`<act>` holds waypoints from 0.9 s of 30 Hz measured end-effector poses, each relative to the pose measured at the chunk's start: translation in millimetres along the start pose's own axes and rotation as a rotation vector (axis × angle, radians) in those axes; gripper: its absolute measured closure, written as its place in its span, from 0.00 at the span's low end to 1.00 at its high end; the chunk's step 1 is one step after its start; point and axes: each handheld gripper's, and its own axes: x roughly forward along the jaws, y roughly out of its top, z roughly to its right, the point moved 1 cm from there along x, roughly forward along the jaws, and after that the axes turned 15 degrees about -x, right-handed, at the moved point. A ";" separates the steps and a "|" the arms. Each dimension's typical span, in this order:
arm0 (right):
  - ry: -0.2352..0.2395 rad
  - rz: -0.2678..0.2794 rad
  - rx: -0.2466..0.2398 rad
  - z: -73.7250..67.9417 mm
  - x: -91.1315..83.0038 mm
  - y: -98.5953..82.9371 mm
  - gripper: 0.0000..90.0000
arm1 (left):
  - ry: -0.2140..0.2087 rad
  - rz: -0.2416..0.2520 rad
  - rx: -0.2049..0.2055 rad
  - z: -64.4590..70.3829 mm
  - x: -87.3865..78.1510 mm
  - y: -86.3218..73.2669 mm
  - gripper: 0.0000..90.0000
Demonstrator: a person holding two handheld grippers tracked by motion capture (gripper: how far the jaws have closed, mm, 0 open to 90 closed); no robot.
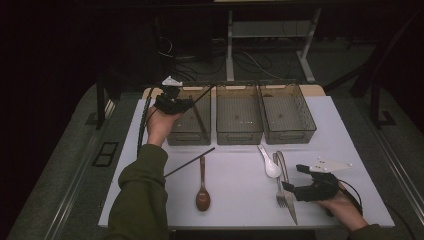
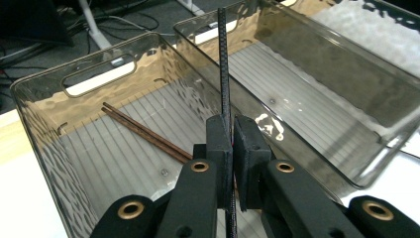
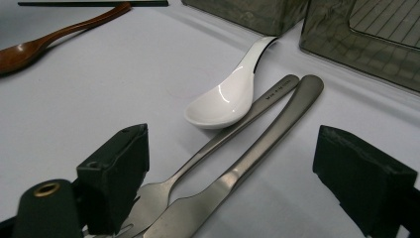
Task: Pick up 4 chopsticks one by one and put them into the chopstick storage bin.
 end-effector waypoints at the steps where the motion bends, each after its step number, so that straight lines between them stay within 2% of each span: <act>1: 0.000 -0.001 0.000 0.0 -0.1 0.0 0.15 | 0.003 0.001 -0.004 -1.2 2.3 0.6 0.94; 9: -0.002 0.003 -0.001 0.6 -1.1 -0.3 0.16 | 0.051 0.008 -0.075 -13.8 21.6 -0.8 0.94; 11: -0.001 0.004 0.001 0.6 -1.5 -0.4 0.16 | 0.082 -0.008 -0.080 -17.4 26.2 -1.9 0.94; 13: -0.001 0.005 0.002 0.8 -1.7 -0.4 0.15 | 0.093 -0.027 -0.097 -21.5 31.5 -4.2 0.94; 23: -0.002 0.010 -0.001 0.9 -3.0 -0.7 0.16 | 0.152 -0.083 -0.114 -25.1 47.4 -9.5 0.93; 24: -0.003 0.011 -0.001 0.8 -3.2 -0.7 0.16 | 0.166 -0.083 -0.117 -25.5 48.1 -10.0 0.92; 27: -0.003 0.010 0.002 0.7 -3.6 -0.8 0.15 | 0.170 -0.087 -0.121 -25.9 49.3 -10.6 0.83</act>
